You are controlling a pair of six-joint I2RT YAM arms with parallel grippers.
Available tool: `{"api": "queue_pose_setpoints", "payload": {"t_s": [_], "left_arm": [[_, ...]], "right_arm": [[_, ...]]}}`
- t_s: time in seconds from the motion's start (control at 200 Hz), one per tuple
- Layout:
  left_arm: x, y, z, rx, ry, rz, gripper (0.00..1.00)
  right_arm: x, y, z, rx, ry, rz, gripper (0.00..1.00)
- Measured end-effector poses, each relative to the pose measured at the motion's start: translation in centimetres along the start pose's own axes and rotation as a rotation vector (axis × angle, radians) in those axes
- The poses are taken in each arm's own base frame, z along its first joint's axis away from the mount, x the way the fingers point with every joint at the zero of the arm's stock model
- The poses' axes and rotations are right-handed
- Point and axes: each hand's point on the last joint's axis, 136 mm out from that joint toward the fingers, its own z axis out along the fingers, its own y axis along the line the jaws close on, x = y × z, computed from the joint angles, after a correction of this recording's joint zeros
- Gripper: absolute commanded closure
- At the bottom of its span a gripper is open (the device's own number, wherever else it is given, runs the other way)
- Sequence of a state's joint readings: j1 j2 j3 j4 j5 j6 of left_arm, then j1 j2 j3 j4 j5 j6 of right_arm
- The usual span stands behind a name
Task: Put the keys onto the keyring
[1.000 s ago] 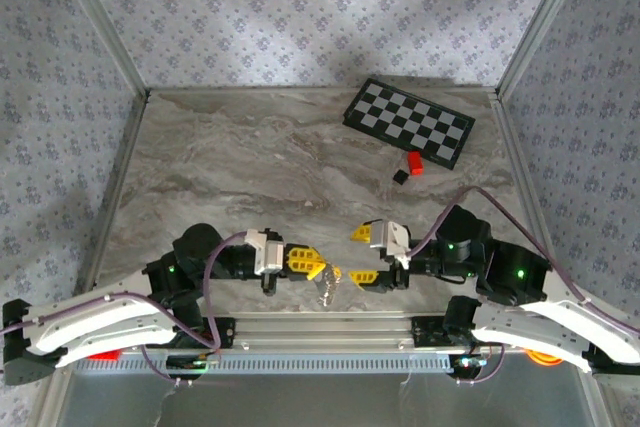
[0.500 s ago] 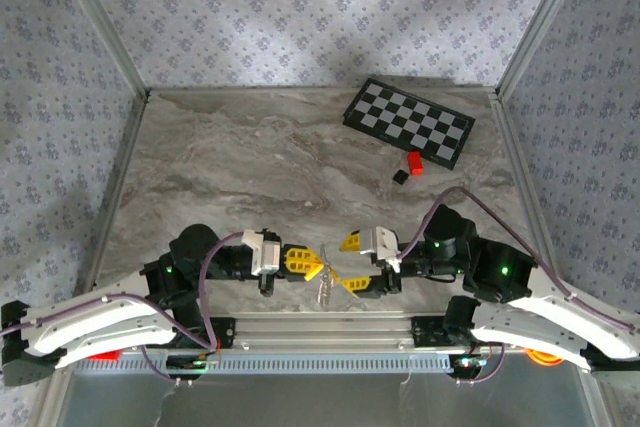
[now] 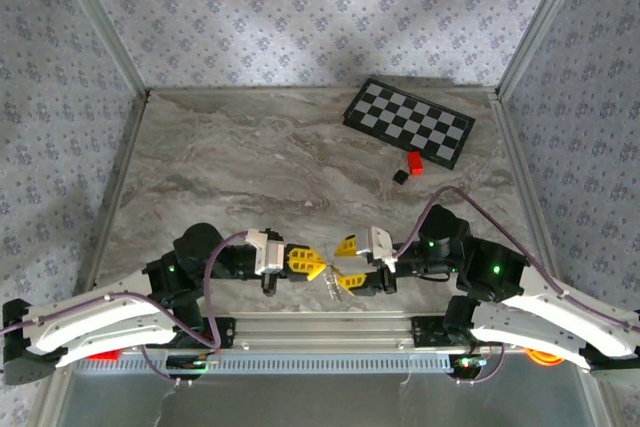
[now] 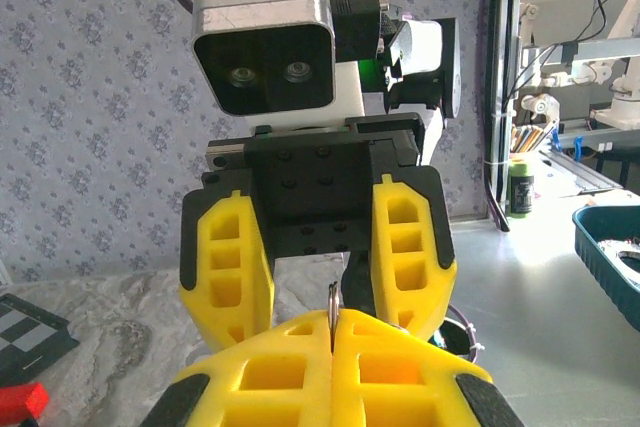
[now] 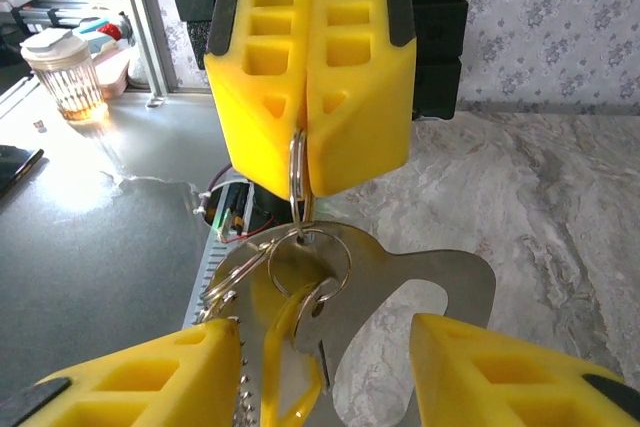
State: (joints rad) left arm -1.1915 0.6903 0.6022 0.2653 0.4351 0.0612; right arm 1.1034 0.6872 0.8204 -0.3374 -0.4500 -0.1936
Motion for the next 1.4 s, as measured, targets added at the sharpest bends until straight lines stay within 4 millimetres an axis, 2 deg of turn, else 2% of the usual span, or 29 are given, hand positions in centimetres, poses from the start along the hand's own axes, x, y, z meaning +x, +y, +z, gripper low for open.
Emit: {"api": "queue_pose_setpoints", "payload": {"t_s": [0.115, 0.42, 0.72, 1.064, 1.399], "left_arm": [[-0.1, 0.0, 0.0, 0.001, -0.002, 0.001, 1.00], [-0.1, -0.2, 0.1, 0.013, 0.000, 0.000, 1.00], [0.1, -0.2, 0.2, 0.015, 0.006, -0.003, 1.00], [0.1, -0.1, 0.2, 0.010, 0.006, -0.003, 1.00], [0.3, 0.6, 0.2, -0.028, 0.014, -0.005, 1.00]], "right_arm": [[0.1, -0.1, 0.1, 0.002, -0.001, -0.001, 0.58], [0.4, -0.4, 0.5, 0.009, -0.008, 0.002, 0.62], [0.8, -0.7, 1.0, 0.011, -0.004, 0.022, 0.84], [0.3, -1.0, 0.4, 0.036, -0.026, 0.010, 0.99], [0.5, -1.8, -0.2, 0.093, -0.006, -0.008, 1.00]]}}
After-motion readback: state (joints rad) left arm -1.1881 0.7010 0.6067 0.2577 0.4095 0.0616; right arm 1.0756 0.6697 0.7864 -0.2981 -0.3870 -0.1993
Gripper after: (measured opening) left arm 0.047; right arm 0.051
